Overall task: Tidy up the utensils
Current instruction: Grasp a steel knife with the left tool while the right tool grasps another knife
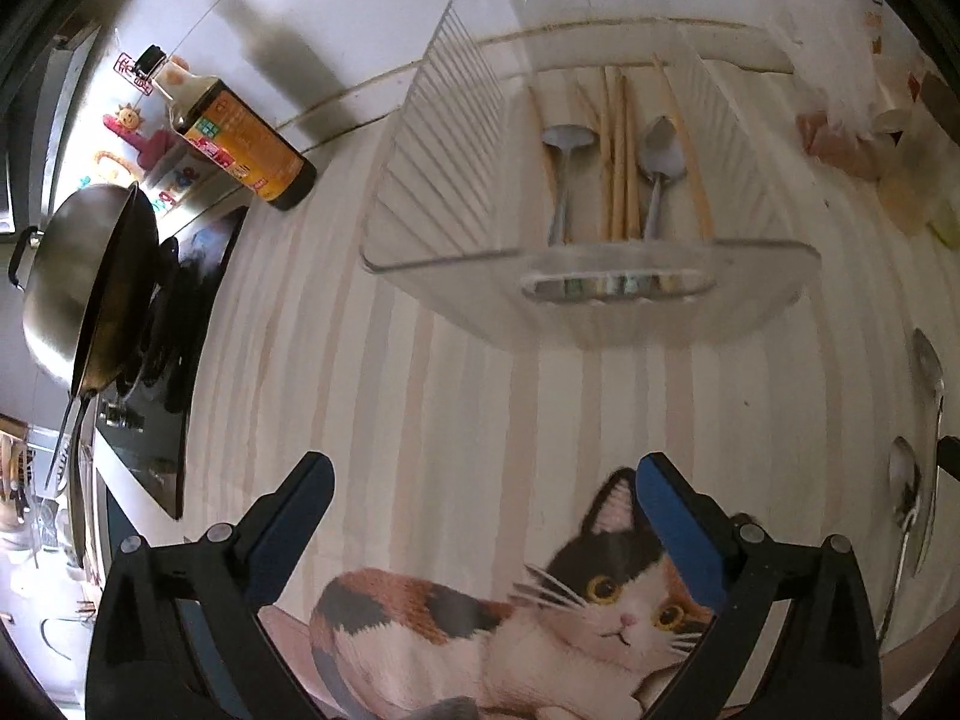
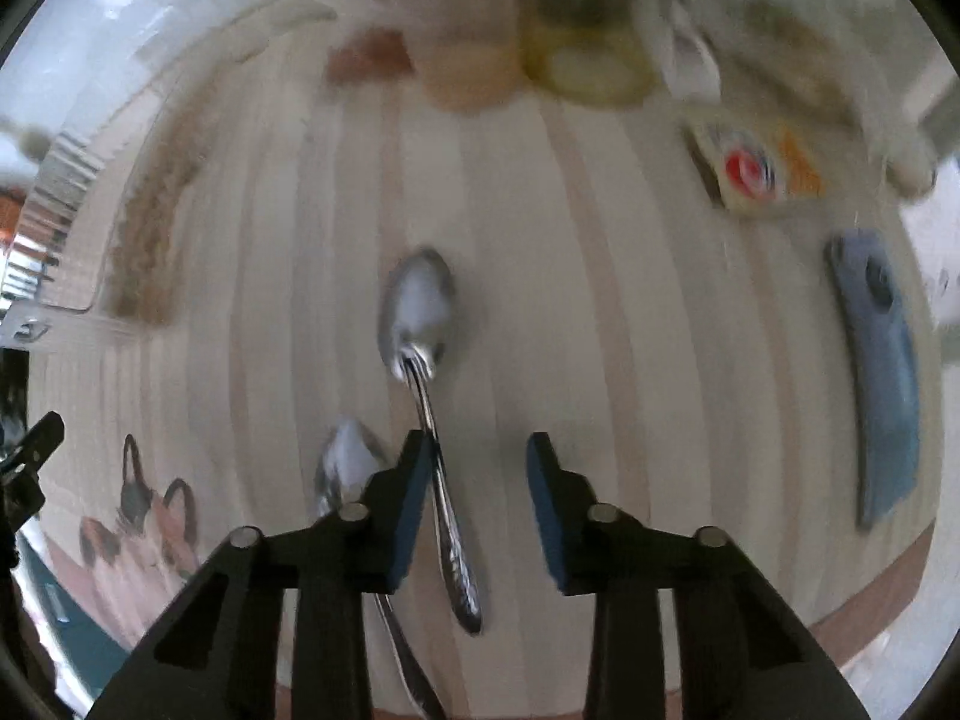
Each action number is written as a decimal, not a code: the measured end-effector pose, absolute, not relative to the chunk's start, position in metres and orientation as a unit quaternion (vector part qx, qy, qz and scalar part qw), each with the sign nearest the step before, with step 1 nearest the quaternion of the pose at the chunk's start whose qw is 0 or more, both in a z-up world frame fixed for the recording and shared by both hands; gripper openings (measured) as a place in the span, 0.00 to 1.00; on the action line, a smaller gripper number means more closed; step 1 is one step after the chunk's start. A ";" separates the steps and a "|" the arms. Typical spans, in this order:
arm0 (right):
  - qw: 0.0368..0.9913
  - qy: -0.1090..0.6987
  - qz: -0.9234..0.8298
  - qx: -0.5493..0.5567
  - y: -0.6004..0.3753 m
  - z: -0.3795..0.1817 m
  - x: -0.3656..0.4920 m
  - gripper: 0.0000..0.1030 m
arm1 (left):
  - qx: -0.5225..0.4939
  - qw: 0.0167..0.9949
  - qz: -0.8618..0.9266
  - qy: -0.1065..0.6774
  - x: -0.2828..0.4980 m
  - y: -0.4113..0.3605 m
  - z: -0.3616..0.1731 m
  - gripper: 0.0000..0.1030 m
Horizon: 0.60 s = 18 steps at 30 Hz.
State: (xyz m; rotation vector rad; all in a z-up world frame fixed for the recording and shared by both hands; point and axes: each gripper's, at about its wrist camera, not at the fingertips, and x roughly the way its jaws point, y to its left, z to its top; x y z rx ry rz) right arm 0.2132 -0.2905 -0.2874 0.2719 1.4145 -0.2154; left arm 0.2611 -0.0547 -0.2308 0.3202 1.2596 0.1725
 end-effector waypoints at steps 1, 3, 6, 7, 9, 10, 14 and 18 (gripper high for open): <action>0.746 0.649 -0.092 0.120 -0.288 -0.288 0.214 0.02 | 0.146 0.793 0.073 0.587 0.258 -0.060 -0.230 1.00; 0.742 0.653 -0.094 0.118 -0.286 -0.287 0.214 0.00 | 0.146 0.793 0.055 0.589 0.252 -0.076 -0.229 1.00; 0.736 0.658 -0.095 0.130 -0.292 -0.287 0.204 0.00 | 0.138 0.788 0.014 0.600 0.242 -0.107 -0.229 1.00; 0.733 0.660 -0.096 0.133 -0.295 -0.287 0.200 0.00 | 0.134 0.784 -0.001 0.607 0.240 -0.117 -0.231 1.00; 0.729 0.661 -0.109 0.137 -0.309 -0.287 0.185 0.00 | 0.120 0.766 -0.044 0.630 0.235 -0.145 -0.240 1.00; 0.726 0.663 -0.115 0.143 -0.316 -0.287 0.178 0.00 | 0.112 0.756 -0.060 0.642 0.232 -0.156 -0.244 0.99; 0.712 0.667 -0.137 0.167 -0.345 -0.286 0.146 0.00 | 0.096 0.713 -0.120 0.684 0.222 -0.201 -0.271 0.94; 0.700 0.663 -0.151 0.218 -0.374 -0.287 0.111 0.02 | 0.085 0.686 -0.133 0.710 0.215 -0.225 -0.293 0.63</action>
